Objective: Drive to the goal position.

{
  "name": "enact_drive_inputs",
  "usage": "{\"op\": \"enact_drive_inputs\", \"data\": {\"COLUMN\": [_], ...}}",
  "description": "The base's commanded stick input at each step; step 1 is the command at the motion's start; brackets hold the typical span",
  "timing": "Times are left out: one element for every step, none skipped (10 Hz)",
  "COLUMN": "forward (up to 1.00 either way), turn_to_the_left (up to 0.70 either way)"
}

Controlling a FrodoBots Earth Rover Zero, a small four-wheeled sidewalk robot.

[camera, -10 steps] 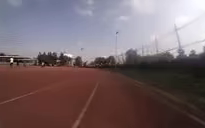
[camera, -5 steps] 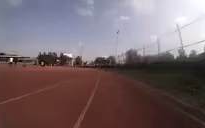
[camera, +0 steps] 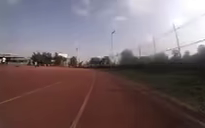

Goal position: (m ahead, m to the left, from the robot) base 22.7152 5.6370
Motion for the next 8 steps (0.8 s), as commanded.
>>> {"op": "enact_drive_inputs", "data": {"forward": [0.50,0.50,0.50,0.50,0.50,0.50,0.50,0.50], "turn_to_the_left": [-0.50,-0.50,-0.50,0.00,0.00,0.00,0.00,0.00]}}
